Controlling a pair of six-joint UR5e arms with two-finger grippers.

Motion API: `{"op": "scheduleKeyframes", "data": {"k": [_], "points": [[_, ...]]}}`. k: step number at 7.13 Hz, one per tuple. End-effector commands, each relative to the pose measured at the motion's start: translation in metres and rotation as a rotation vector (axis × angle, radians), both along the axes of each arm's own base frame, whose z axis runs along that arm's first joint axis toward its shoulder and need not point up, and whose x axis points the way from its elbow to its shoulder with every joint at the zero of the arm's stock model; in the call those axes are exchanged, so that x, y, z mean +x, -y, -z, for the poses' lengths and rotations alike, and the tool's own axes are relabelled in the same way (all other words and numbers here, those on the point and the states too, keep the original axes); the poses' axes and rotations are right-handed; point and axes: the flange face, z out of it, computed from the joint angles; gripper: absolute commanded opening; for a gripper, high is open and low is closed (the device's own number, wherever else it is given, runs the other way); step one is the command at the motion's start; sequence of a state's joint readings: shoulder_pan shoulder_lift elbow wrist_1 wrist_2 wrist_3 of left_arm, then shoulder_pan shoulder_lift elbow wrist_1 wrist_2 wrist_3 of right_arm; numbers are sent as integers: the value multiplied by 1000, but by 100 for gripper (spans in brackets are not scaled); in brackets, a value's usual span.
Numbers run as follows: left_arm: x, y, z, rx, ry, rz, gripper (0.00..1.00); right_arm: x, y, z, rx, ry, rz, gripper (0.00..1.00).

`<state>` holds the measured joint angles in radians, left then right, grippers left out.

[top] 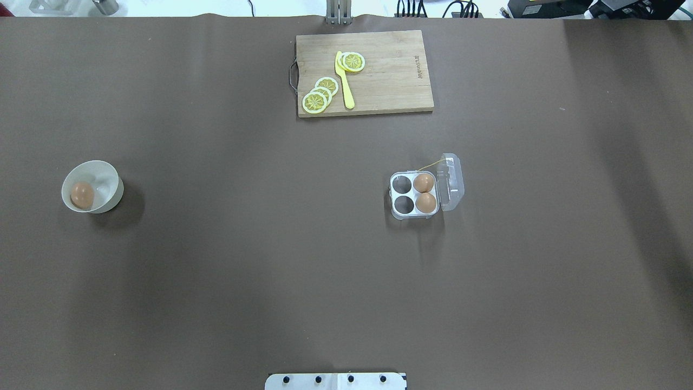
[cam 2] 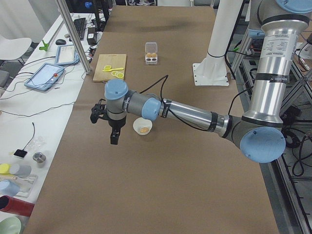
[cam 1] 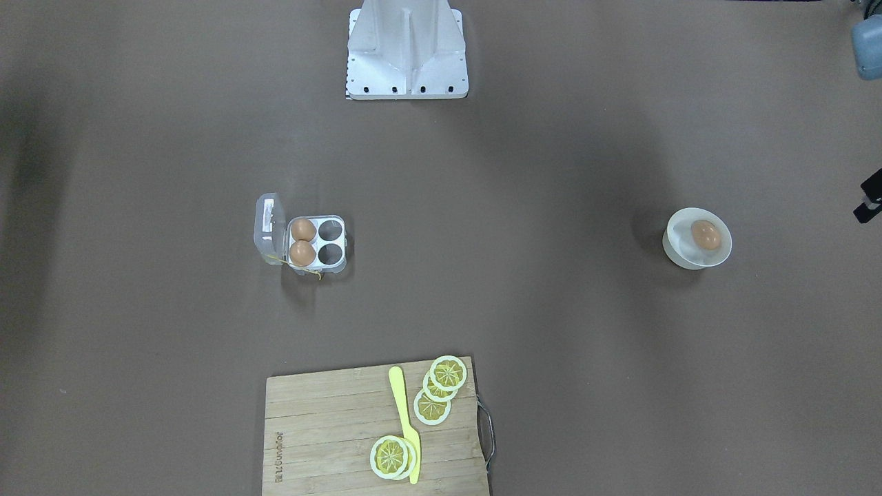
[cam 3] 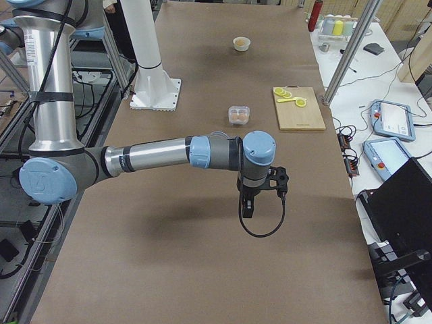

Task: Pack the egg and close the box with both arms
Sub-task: 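Move the left gripper over the white bowl holding the brown egg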

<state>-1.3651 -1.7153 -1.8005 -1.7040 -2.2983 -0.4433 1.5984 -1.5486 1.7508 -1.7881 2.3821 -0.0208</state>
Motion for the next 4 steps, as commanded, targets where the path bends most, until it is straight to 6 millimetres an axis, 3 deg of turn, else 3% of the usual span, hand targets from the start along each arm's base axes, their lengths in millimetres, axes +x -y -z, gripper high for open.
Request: {"op": "scheduleKeyframes", "data": {"k": [1, 4], "points": [[81, 18, 25, 19, -41, -82, 98, -2, 1, 9, -14, 26, -29, 100], [136, 13, 18, -72, 12, 3, 97, -11, 3, 23, -24, 49, -51, 100]]}}
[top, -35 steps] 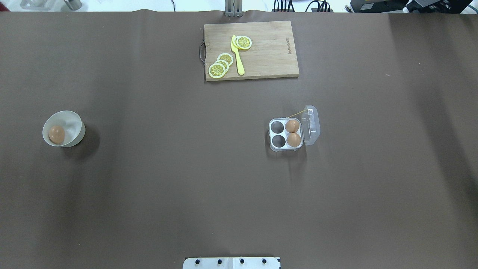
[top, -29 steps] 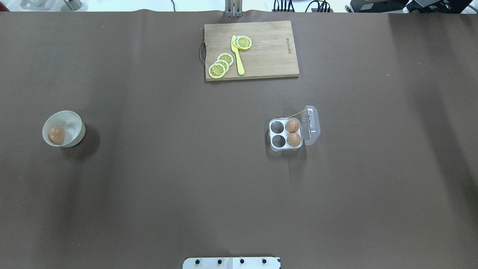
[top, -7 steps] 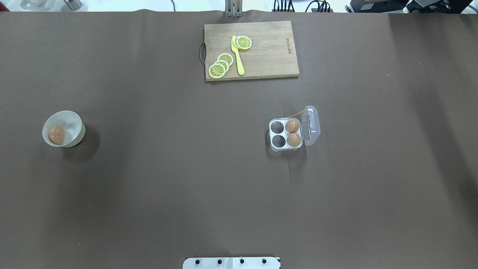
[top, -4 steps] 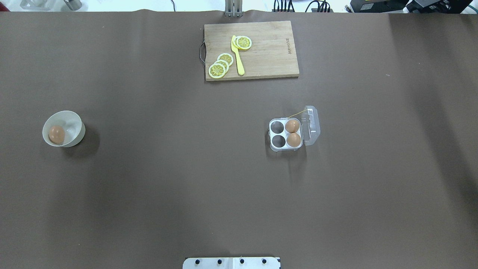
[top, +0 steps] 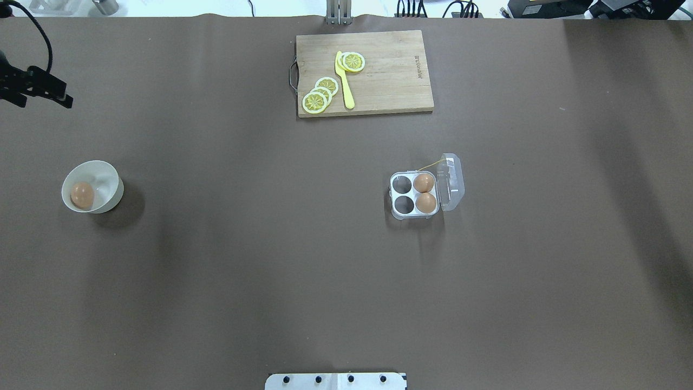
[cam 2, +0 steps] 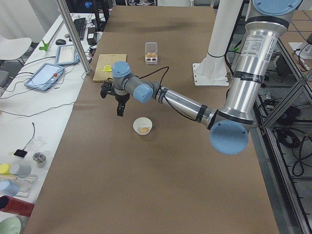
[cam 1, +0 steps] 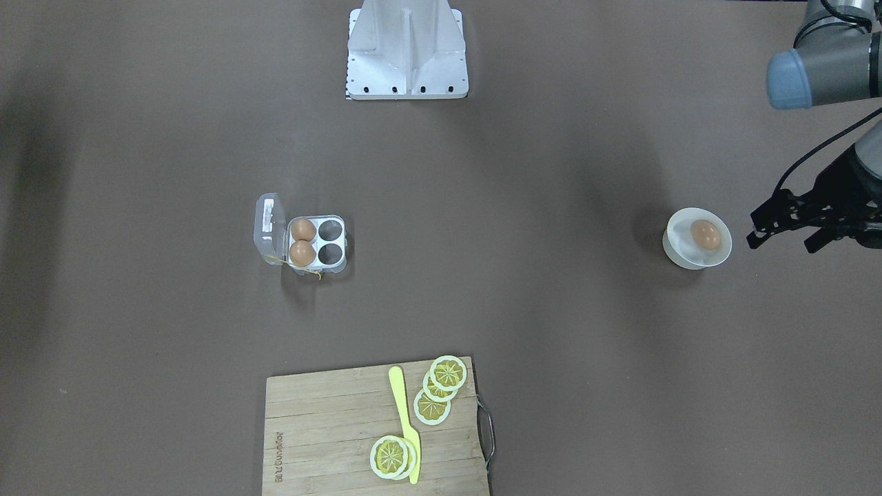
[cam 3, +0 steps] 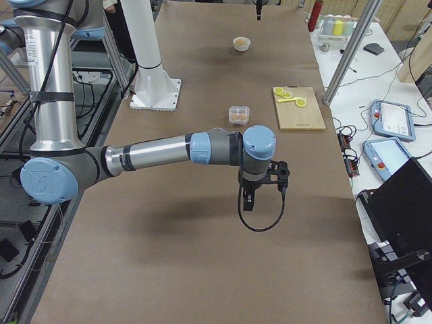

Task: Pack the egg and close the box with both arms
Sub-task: 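Move the left gripper over the white bowl holding the brown egg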

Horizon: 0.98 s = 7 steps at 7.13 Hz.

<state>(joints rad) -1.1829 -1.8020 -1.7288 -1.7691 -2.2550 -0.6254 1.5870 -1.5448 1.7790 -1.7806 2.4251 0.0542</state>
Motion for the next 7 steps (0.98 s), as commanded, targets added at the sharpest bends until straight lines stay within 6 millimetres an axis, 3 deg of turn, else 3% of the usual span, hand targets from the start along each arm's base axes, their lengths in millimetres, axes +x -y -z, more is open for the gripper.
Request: {"op": "scheduleKeyframes", "data": {"k": [1, 2, 3, 6, 7], "points": [[44, -13, -14, -29, 84, 48, 95, -6, 1, 5, -9, 10, -8, 100], [56, -27, -33, -58, 111, 36, 89, -7, 1, 7, -6, 13, -7, 100], [70, -35, -37, -64, 117, 16, 89, -7, 0, 11, -4, 13, -11, 100], [82, -51, -57, -107, 134, 2, 91, -12, 0, 14, -13, 15, -14, 100], [99, -57, -58, -109, 148, 26, 91, -13, 0, 15, -10, 15, -11, 100]]}}
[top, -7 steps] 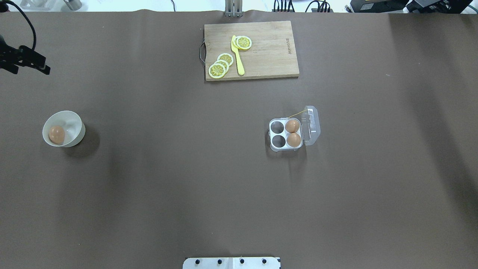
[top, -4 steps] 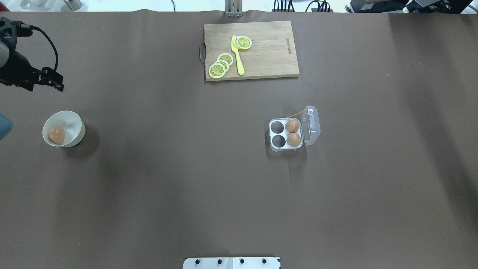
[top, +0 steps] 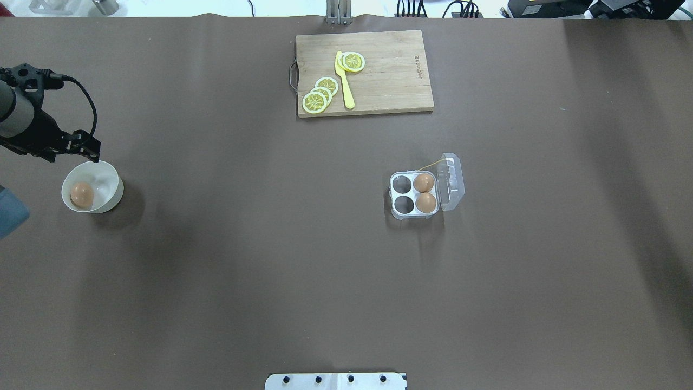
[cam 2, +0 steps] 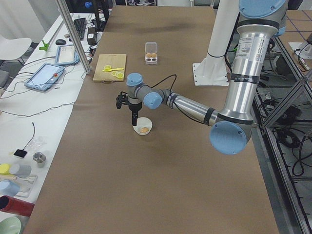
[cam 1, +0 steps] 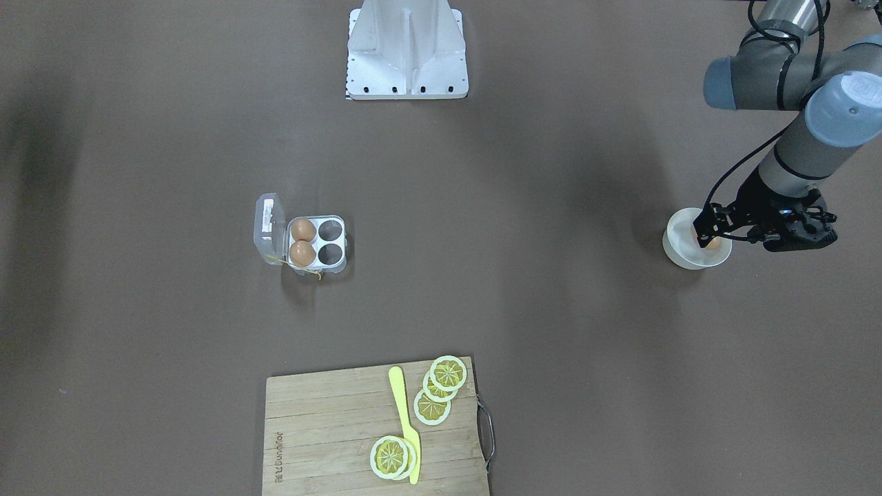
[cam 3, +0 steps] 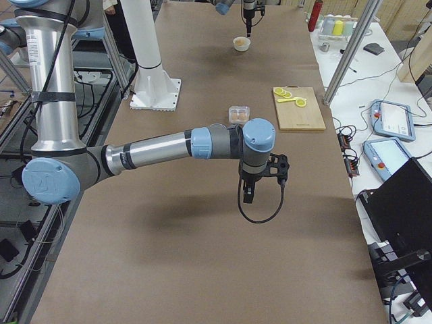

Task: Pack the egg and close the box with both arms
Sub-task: 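Move the left gripper over the white bowl holding the brown egg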

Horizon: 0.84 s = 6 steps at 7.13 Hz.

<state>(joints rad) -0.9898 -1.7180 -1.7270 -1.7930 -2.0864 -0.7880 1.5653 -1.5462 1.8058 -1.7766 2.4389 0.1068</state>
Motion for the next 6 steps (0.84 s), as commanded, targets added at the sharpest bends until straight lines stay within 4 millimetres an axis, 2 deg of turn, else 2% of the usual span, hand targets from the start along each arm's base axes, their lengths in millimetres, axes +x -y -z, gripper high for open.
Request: {"op": "scheduleKeyframes", "data": {"k": [1, 3, 4, 6], "points": [[27, -11, -8, 10, 41, 24, 91, -4, 0, 6, 5, 0, 4, 100], [27, -14, -14, 1, 47, 24, 89, -5, 0, 6, 4, 0, 5, 100], [27, -16, -16, -7, 48, 28, 84, -5, -1, 7, 3, 2, 5, 100], [38, -22, -16, -14, 47, 15, 81, -7, -1, 9, -3, 1, 1, 100]]}}
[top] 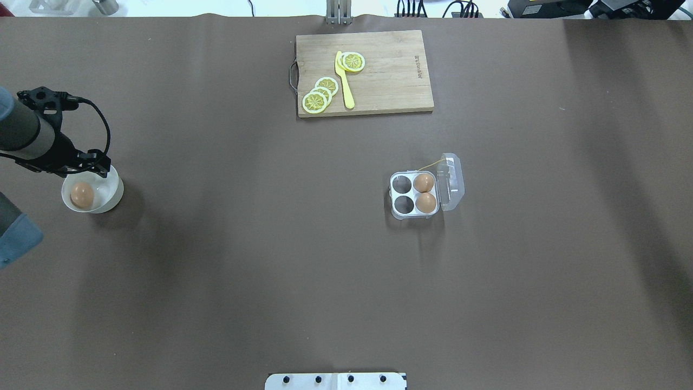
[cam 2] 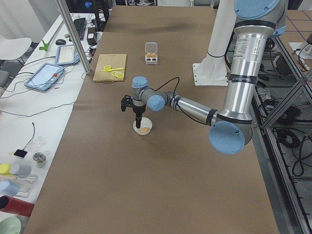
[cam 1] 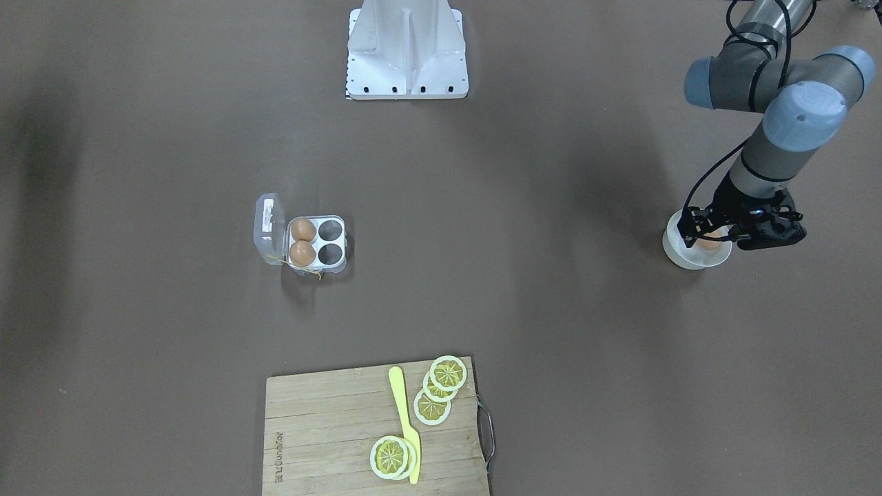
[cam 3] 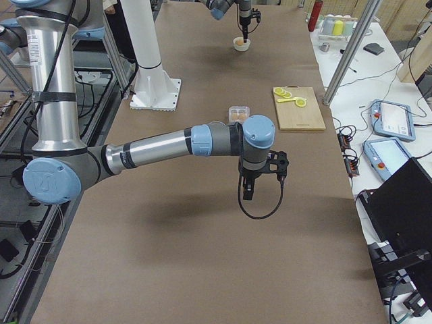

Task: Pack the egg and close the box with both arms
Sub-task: 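Move the left gripper over the white bowl holding the brown egg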

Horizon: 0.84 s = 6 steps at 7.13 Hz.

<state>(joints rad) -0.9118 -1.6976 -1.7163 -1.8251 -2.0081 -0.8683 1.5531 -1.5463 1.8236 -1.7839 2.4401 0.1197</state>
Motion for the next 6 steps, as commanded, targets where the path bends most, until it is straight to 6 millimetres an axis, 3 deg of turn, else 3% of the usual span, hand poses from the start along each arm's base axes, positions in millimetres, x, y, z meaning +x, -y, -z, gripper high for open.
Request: {"op": "scheduleKeyframes", "data": {"k": [1, 6], "points": [[7, -5, -1, -7, 0, -7, 81, -1, 1, 2, -4, -1, -4, 100], [7, -13, -14, -30, 14, -10, 80, -2, 1, 2, -3, -1, -3, 100]]}}
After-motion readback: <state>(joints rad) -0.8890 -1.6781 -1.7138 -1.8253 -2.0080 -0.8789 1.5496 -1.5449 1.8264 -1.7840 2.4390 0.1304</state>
